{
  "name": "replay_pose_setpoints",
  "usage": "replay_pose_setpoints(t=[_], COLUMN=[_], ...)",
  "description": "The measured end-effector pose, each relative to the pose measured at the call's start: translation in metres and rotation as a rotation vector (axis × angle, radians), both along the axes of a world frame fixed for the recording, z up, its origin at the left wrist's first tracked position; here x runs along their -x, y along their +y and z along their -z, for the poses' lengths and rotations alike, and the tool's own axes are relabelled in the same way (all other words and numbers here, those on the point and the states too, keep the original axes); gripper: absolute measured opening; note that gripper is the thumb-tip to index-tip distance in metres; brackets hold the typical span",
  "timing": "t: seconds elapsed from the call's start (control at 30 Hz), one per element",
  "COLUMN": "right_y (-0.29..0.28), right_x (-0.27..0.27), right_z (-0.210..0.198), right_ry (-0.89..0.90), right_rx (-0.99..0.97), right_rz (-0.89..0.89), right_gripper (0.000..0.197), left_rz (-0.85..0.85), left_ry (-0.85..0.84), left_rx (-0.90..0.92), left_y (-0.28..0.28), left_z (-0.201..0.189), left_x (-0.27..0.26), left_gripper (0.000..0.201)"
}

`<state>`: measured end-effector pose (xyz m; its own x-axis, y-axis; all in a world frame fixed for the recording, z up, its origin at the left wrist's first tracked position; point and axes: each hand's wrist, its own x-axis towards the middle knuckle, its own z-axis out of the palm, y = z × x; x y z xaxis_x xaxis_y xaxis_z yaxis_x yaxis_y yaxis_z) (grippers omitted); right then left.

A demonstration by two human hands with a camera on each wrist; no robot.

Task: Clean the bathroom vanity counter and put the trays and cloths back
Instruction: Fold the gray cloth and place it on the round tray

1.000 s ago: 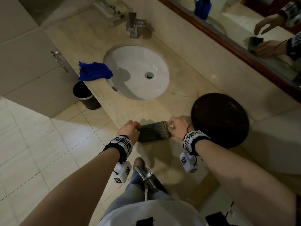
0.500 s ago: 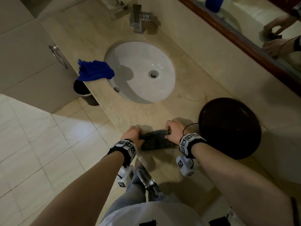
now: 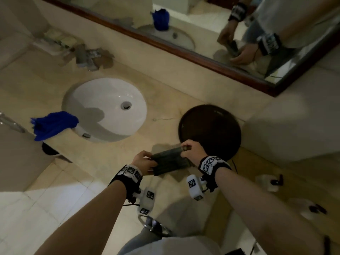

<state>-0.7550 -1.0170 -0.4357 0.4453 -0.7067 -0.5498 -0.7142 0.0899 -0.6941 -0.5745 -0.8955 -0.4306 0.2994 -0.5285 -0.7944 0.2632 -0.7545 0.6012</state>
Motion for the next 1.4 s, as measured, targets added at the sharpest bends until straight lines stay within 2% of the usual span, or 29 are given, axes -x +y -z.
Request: replay_pose_setpoints(t=[0.07,0.2,0.37,0.5,0.7,0.83,0.9,0.97,1.1,1.4], right_y=[-0.017,-0.059,-0.104,-0.120,-0.127,-0.126,-0.127,-0.127,-0.114,-0.025], right_x=[0.029,0.089,0.129,0.133,0.124,0.116,0.115,0.113,0.091,-0.035], right_z=[-0.005,-0.015,-0.015,-0.004,0.014,0.009,-0.001,-0.011,-0.025,-0.029], right_ry=[-0.003,0.031,0.084,0.126,0.202,0.326,0.413,0.437,0.376,0.241], right_rx=[-0.018,-0.020,-0.001,-0.015,-0.035,0.046,0.085,0.145,0.250,0.289], right_rz=[0.120,0.261,0.312,0.275,0.179,0.188,0.096,0.048,0.031,-0.139], right_gripper=[0.025,0.024,0.027,0.032,0.036,0.037,0.037,0.036,0.027,0.026], left_rz=[0.014,0.078,0.162,0.210,0.256,0.340,0.345,0.308,0.221,-0.070], left_ry=[0.083,0.100,0.003,-0.041,-0.110,-0.296,-0.347,-0.365,-0.354,-0.404], left_rx=[0.015,0.052,0.051,-0.025,-0.096,-0.128,-0.122,-0.106,-0.050,-0.041], left_y=[-0.028,-0.079,-0.121,-0.139,-0.145,-0.142,-0.139,-0.133,-0.109,-0.005], left_z=[-0.006,-0.009,-0.007,0.006,0.018,0.016,0.010,0.003,-0.010,-0.025], left_x=[0.024,0.077,0.127,0.134,0.127,0.127,0.124,0.117,0.091,-0.016], left_gripper=[0.027,0.031,0.033,0.033,0.035,0.037,0.036,0.033,0.025,0.017])
